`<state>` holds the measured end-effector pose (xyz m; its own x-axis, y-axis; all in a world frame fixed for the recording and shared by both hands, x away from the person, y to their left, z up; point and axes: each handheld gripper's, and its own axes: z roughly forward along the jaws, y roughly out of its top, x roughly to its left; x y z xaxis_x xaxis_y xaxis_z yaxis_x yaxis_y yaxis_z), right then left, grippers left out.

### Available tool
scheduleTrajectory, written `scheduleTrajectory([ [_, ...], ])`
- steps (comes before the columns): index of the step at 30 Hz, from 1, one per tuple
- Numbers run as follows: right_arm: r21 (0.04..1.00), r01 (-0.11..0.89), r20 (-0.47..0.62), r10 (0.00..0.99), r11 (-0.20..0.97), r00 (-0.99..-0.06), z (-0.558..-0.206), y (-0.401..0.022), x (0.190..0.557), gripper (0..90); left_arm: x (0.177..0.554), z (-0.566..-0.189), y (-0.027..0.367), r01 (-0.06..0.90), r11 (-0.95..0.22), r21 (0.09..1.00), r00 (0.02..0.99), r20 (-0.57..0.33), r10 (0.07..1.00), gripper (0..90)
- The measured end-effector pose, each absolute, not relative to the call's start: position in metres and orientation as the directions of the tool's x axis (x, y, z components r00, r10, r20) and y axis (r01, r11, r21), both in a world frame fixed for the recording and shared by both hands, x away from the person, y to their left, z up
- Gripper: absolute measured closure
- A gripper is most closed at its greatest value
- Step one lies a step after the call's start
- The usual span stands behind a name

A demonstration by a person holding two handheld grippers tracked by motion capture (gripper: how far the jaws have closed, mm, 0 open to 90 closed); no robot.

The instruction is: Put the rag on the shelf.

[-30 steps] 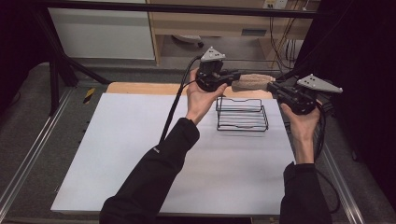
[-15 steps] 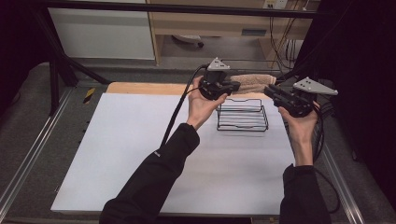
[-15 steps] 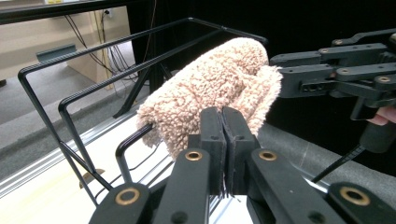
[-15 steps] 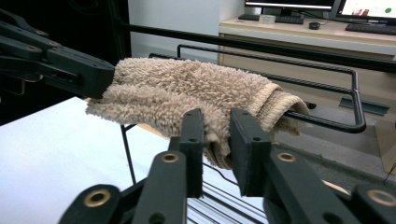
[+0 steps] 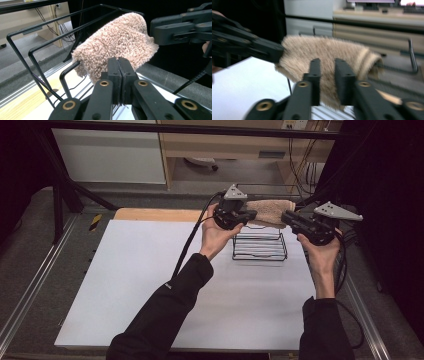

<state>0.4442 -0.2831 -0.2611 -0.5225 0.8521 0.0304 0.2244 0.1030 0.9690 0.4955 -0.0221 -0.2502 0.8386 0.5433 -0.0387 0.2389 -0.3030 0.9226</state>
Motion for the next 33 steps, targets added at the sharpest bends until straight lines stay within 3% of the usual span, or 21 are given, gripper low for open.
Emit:
scheduleTrajectory([
  [5,0.953,0.286,0.055,0.873,0.099,-0.484,-0.276,-0.287,0.45,89.1,0.497,-0.257,-0.022,0.243,-0.315,0.918,0.836,-0.033,0.548,87.2],
  [14,0.958,0.273,0.06,0.875,0.084,-0.48,-0.282,-0.289,0.451,86.0,0.5,-0.261,-0.024,0.239,-0.323,0.916,0.832,-0.022,0.555,83.1],
  [24,0.965,0.248,0.055,0.859,0.086,-0.509,-0.272,-0.287,0.436,69.5,0.491,-0.256,-0.011,0.243,-0.335,0.91,0.827,-0.014,0.563,65.8],
  [33,0.96,0.266,0.066,0.86,0.083,-0.506,-0.274,-0.282,0.423,44.1,0.478,-0.266,0.019,0.289,-0.336,0.896,0.815,-0.046,0.578,45.6],
])
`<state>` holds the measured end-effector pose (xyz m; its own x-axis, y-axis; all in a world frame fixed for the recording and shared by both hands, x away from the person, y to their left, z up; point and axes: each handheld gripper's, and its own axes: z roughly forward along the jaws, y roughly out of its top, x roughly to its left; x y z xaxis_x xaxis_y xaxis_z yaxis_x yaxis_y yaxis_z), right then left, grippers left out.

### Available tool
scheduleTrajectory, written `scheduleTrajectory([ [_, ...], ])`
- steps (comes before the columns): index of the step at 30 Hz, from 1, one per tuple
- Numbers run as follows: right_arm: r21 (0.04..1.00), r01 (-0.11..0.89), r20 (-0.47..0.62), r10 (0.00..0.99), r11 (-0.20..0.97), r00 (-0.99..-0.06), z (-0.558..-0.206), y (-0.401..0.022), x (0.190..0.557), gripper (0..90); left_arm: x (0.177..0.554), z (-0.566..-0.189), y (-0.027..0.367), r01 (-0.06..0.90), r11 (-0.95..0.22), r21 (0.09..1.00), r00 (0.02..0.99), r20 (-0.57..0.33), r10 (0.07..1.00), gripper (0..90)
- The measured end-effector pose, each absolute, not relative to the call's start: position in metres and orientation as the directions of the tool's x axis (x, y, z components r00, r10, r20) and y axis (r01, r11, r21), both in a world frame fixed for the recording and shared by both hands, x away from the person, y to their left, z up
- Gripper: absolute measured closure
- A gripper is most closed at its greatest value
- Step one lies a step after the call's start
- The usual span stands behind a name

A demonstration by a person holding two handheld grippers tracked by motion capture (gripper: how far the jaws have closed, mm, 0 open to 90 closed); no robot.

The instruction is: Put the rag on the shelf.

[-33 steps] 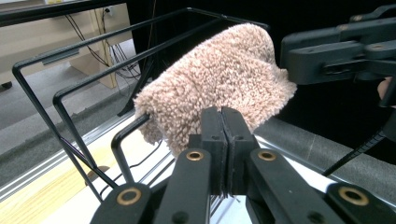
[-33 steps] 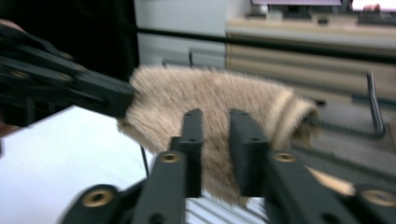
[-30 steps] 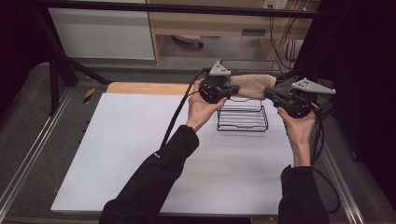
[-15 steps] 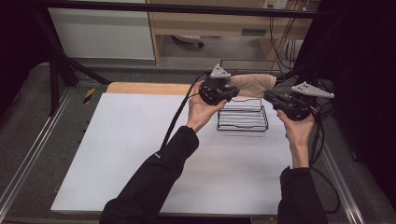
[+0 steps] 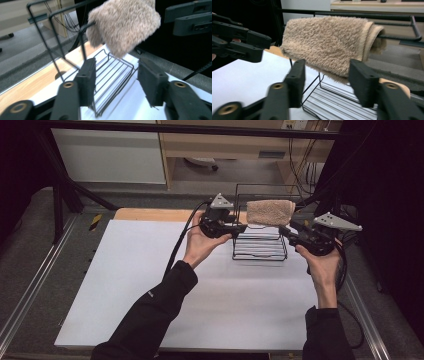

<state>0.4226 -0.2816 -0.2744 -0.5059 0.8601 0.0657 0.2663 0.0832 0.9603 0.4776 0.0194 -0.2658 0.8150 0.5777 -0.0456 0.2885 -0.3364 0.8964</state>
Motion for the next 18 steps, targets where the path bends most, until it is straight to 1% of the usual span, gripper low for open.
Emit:
scheduleTrajectory([
  [3,0.955,0.283,0.076,0.853,0.086,-0.516,-0.278,-0.279,0.419,36.4,0.471,-0.272,0.032,0.291,-0.348,0.891,0.814,-0.04,0.579,41.9],
  [7,0.945,0.31,0.083,0.845,0.101,-0.528,-0.285,-0.275,0.416,28.4,0.463,-0.283,0.05,0.306,-0.369,0.877,0.808,-0.035,0.588,36.3],
  [10,0.939,0.328,0.091,0.842,0.105,-0.532,-0.292,-0.272,0.413,22.9,0.458,-0.291,0.064,0.327,-0.381,0.865,0.8,-0.039,0.598,30.2],
  [16,0.924,0.368,0.122,0.832,0.105,-0.542,-0.304,-0.265,0.409,13.0,0.443,-0.308,0.092,0.352,-0.396,0.848,0.781,-0.033,0.623,25.5],
  [18,0.922,0.375,0.131,0.826,0.102,-0.549,-0.309,-0.263,0.407,11.1,0.437,-0.314,0.102,0.357,-0.397,0.845,0.776,-0.032,0.63,23.7],
])
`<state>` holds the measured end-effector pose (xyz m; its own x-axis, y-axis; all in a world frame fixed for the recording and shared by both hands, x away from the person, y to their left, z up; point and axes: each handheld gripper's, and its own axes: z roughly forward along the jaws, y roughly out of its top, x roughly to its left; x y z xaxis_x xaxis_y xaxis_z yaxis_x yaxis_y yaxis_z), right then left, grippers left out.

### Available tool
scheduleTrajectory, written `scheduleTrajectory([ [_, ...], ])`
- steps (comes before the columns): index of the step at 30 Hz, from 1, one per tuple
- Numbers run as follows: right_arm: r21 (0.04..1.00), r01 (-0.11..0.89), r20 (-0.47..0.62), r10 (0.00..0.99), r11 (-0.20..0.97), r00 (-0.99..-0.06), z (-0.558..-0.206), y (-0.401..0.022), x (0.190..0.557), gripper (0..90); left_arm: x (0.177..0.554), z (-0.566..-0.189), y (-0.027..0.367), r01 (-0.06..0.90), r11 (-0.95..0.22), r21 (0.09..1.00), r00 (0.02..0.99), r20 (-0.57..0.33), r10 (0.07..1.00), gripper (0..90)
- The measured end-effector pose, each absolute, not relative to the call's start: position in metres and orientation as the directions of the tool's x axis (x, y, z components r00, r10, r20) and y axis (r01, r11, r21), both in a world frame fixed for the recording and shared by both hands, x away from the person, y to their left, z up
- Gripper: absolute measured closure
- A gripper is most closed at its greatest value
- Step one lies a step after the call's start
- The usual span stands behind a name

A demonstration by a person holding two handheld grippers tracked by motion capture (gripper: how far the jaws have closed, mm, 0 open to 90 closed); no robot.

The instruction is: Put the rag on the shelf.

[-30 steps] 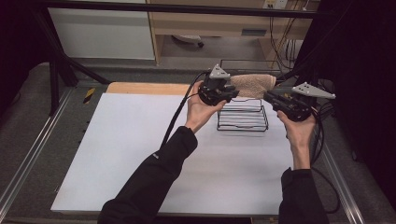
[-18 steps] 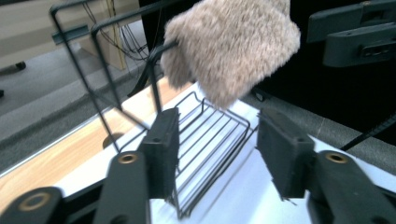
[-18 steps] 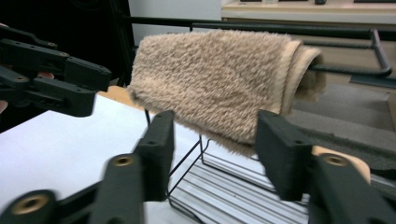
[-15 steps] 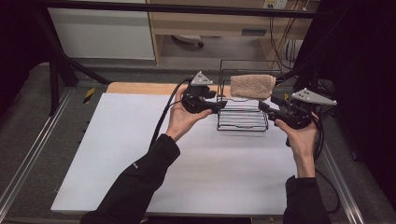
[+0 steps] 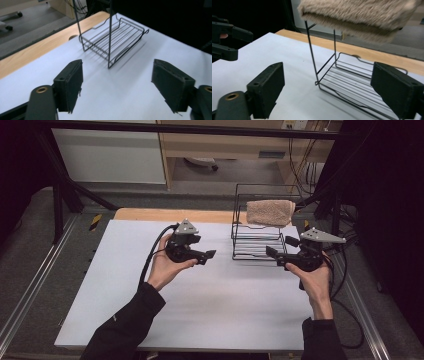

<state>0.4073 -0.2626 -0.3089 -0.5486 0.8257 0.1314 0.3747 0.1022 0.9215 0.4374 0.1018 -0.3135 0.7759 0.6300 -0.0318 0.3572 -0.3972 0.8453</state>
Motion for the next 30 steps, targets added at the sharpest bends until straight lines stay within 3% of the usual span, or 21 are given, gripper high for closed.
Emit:
scheduleTrajectory([
  [10,0.904,0.403,0.128,0.81,0.141,-0.572,-0.335,-0.246,0.397,4.2,0.41,-0.343,0.156,0.406,-0.382,0.83,0.727,-0.041,0.685,11.2],
  [21,0.877,0.453,0.163,0.789,0.159,-0.593,-0.366,-0.235,0.385,0.7,0.382,-0.388,0.225,0.48,-0.325,0.815,0.646,-0.078,0.759,9.5],
  [30,0.838,0.509,0.177,0.784,0.197,-0.595,-0.401,-0.238,0.375,0.5,0.362,-0.417,0.26,0.519,-0.33,0.789,0.614,-0.076,0.785,5.1],
])
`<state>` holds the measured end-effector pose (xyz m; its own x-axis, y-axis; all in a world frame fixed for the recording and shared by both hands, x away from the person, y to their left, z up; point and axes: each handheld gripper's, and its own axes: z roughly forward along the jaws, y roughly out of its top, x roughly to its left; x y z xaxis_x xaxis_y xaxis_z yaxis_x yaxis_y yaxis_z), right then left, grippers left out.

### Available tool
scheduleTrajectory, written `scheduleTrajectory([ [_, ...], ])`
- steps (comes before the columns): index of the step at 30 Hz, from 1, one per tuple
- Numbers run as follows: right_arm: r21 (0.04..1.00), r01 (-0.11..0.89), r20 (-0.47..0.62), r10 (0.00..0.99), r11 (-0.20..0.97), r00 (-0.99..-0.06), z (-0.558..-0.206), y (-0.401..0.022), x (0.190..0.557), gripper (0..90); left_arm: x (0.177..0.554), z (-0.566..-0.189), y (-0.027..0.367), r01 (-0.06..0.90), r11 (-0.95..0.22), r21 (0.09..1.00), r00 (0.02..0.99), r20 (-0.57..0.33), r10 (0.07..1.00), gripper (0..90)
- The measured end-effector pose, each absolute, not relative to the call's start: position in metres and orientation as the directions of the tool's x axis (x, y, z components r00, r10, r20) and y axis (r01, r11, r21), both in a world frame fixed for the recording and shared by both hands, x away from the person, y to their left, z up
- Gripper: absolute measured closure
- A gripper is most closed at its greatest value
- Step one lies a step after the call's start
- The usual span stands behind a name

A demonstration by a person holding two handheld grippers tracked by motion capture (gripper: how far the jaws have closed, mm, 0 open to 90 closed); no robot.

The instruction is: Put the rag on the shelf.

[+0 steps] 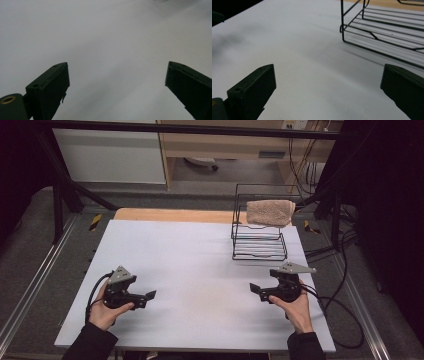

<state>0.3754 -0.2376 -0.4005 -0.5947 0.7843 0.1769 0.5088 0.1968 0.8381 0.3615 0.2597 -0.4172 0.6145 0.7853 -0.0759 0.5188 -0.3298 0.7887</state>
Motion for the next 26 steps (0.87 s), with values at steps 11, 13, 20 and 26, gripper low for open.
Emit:
scheduleTrajectory([
  [11,0.814,0.529,0.185,0.755,0.241,-0.629,-0.433,-0.257,0.358,0.4,0.348,-0.435,0.281,0.526,-0.33,0.784,0.613,-0.081,0.786,4.5],
  [13,0.81,0.539,0.203,0.752,0.23,-0.627,-0.437,-0.259,0.355,0.4,0.347,-0.437,0.282,0.52,-0.329,0.788,0.615,-0.079,0.784,4.5],
  [20,0.795,0.553,0.202,0.751,0.249,-0.629,-0.444,-0.267,0.348,0.4,0.345,-0.443,0.284,0.519,-0.337,0.785,0.62,-0.075,0.781,4.4],
  [26,0.787,0.556,0.198,0.745,0.266,-0.637,-0.446,-0.265,0.348,0.4,0.345,-0.445,0.282,0.521,-0.348,0.779,0.625,-0.071,0.777,4.5],
])
